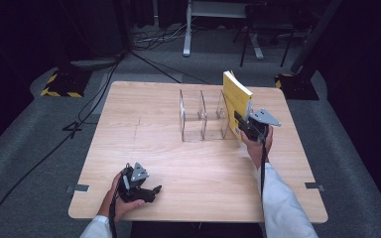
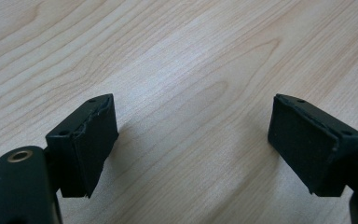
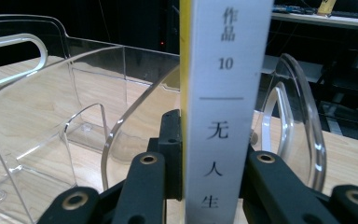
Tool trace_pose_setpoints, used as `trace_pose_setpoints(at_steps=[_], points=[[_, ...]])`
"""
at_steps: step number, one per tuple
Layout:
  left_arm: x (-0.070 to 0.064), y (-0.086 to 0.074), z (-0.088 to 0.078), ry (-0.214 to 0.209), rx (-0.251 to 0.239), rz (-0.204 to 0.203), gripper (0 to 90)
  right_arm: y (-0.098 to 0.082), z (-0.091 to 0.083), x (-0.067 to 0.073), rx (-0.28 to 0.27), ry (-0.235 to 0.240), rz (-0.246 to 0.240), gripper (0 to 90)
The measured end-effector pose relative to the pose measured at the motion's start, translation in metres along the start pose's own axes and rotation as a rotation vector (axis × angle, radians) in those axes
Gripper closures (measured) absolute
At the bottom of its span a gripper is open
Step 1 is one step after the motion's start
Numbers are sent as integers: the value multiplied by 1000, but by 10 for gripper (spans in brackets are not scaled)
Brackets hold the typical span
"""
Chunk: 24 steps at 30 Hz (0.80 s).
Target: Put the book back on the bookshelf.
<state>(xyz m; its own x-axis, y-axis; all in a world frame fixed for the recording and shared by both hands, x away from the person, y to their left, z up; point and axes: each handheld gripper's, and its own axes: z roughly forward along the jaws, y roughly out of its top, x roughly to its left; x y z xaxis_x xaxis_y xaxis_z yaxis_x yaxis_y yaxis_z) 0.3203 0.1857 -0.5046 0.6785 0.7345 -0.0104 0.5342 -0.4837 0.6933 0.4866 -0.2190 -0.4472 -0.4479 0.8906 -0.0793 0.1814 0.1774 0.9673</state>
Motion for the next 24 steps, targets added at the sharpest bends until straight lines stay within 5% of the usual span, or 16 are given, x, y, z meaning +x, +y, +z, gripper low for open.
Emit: trace_pose_setpoints(at_steps=[24], points=[[0,0,0,-1,-1,-4,163,-4,1,0,27,-22,-32,766]])
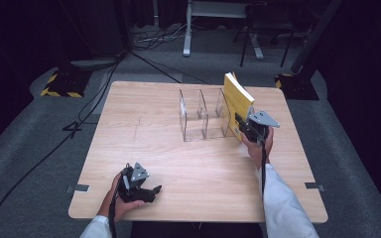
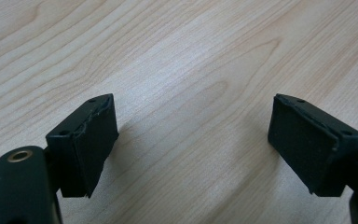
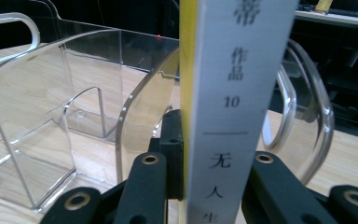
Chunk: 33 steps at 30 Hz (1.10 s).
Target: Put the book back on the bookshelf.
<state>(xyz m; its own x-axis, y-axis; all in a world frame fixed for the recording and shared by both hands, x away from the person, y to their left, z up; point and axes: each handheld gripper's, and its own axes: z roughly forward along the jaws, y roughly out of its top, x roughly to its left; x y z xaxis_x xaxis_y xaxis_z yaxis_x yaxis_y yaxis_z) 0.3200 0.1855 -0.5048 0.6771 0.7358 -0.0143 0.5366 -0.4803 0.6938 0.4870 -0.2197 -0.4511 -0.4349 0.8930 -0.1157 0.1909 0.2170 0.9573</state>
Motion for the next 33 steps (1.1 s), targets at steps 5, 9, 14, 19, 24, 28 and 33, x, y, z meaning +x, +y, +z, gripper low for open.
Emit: trace_pose_setpoints(at_steps=[5,9,14,19,24,28,33], points=[[0,0,0,3,0,4,163,8,2,-2,-39,2,17,765],[0,0,0,-1,1,0,164,6,8,-2,-31,-3,26,764],[0,-1,-1,-4,3,4,163,-2,11,-6,-22,0,59,762],[0,-1,-1,-4,3,4,163,-4,9,-4,-5,11,24,755],[0,-1,-1,-2,3,6,163,-2,3,-4,1,16,9,705],[0,-1,-1,-5,3,6,163,0,-2,-4,7,24,2,713],[0,-1,-1,-5,4,6,162,6,-11,-8,28,53,-23,711]])
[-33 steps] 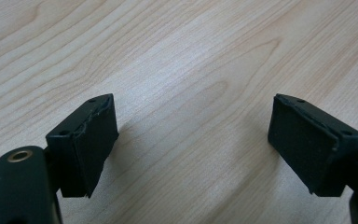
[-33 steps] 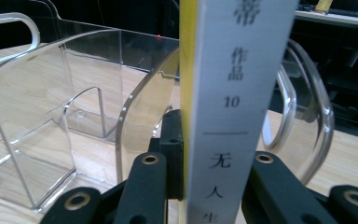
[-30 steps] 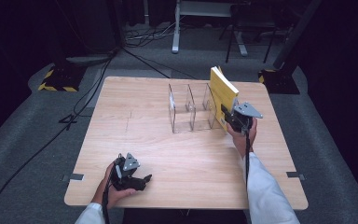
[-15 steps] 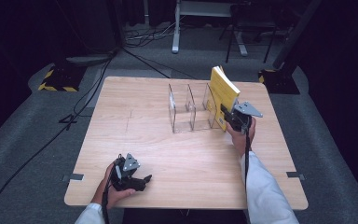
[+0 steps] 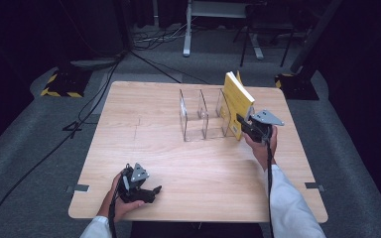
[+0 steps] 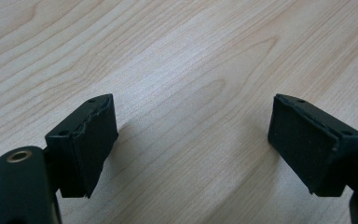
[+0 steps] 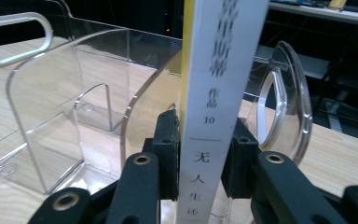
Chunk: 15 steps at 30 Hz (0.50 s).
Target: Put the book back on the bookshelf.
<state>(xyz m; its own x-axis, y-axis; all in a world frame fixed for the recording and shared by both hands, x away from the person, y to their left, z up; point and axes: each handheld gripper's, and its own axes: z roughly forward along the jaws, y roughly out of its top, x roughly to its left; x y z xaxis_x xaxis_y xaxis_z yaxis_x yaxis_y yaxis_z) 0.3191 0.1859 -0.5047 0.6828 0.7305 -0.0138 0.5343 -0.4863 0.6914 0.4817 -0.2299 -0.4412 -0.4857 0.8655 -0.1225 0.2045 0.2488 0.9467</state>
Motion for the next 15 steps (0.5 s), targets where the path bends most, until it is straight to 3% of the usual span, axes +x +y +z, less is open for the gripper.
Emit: trace_pose_setpoints(at_steps=[15], points=[[0,0,0,2,0,0,162,20,-26,0,64,60,-117,678]])
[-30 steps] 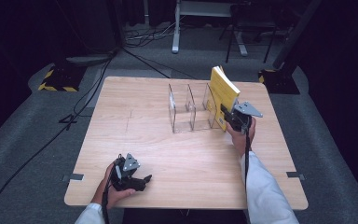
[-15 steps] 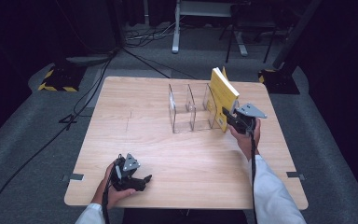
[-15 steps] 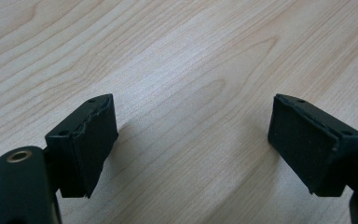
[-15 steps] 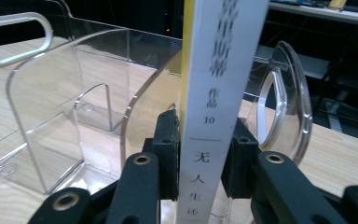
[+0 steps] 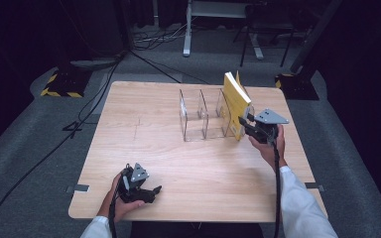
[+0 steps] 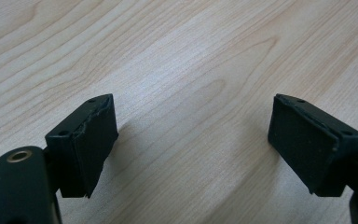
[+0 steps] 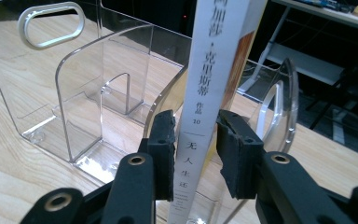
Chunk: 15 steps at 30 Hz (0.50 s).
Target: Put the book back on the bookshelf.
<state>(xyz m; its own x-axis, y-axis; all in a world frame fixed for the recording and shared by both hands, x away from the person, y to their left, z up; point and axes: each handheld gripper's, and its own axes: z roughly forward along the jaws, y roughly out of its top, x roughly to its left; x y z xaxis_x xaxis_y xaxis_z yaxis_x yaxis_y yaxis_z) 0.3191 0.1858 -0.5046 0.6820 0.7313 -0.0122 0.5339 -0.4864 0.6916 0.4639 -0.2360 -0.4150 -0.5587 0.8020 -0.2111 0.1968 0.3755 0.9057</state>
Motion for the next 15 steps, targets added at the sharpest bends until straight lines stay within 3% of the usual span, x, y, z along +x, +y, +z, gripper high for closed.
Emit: trace_pose_setpoints(at_steps=[6,15], points=[[0,0,0,0,-1,-5,162,5,-9,-3,24,26,-19,667],[0,0,0,-1,1,-2,162,7,-20,-7,42,28,-30,637]])
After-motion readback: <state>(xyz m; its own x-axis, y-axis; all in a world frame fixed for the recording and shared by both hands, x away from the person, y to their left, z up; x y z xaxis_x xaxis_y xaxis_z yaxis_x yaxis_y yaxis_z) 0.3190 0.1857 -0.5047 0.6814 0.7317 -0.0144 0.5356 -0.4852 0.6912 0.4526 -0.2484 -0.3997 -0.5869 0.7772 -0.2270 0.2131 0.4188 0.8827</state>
